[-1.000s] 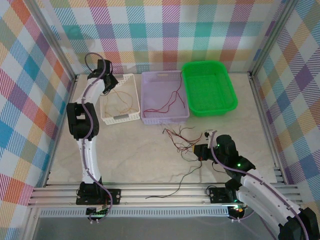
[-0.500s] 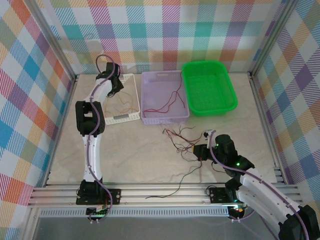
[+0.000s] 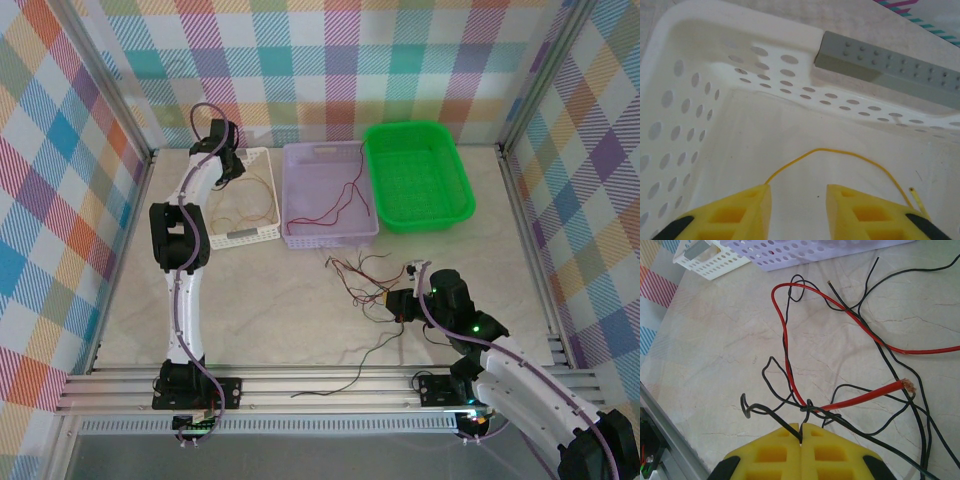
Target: Untangle the cables
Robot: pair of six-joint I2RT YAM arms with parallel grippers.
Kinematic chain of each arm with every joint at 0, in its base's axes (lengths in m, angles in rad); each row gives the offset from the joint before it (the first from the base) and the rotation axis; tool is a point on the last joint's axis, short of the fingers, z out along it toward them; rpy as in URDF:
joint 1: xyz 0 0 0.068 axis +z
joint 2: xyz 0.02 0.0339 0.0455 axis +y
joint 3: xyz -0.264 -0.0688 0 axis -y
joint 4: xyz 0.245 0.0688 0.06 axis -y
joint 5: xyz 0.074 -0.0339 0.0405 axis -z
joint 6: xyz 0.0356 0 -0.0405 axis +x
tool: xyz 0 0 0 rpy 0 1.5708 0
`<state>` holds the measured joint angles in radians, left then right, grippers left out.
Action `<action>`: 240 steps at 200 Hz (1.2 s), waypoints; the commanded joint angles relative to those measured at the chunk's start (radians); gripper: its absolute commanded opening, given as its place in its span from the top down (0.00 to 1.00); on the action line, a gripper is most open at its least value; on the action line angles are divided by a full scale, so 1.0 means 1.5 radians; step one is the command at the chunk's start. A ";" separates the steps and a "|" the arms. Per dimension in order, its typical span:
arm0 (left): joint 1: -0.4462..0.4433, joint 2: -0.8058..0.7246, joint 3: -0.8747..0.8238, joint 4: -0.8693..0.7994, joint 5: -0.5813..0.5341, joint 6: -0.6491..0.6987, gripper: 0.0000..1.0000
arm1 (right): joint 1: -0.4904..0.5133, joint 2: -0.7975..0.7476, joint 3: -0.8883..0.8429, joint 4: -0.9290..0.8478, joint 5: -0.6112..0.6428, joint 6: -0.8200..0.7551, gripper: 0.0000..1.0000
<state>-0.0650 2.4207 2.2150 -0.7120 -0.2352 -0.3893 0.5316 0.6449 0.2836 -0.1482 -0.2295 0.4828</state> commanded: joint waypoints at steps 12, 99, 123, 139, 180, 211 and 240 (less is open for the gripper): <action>0.003 -0.052 0.014 -0.023 0.003 -0.015 0.55 | 0.006 -0.017 -0.003 0.004 -0.005 0.004 1.00; -0.073 -0.344 -0.199 0.023 0.171 -0.083 0.29 | 0.006 0.052 0.149 -0.041 -0.021 0.037 1.00; -0.118 -0.464 -0.345 0.069 0.197 -0.090 0.28 | 0.006 0.093 0.208 -0.055 -0.052 0.036 1.00; -0.144 -0.539 -0.439 0.102 0.229 -0.099 0.28 | 0.006 0.139 0.265 -0.083 -0.065 0.030 1.00; -0.201 -0.697 -0.606 0.182 0.358 -0.129 0.28 | 0.006 0.236 0.381 -0.100 -0.130 0.034 1.00; -0.243 -0.776 -0.663 0.230 0.493 -0.111 0.27 | 0.006 0.281 0.423 -0.091 -0.164 0.044 1.00; -0.305 -0.837 -0.733 0.320 0.544 -0.090 0.22 | 0.006 0.306 0.436 -0.063 -0.197 0.055 1.00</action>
<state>-0.4610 1.2358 1.1812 -0.3908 0.4355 -0.5568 0.5316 1.0801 0.9005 -0.2771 -0.4446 0.5434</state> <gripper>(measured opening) 0.775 0.065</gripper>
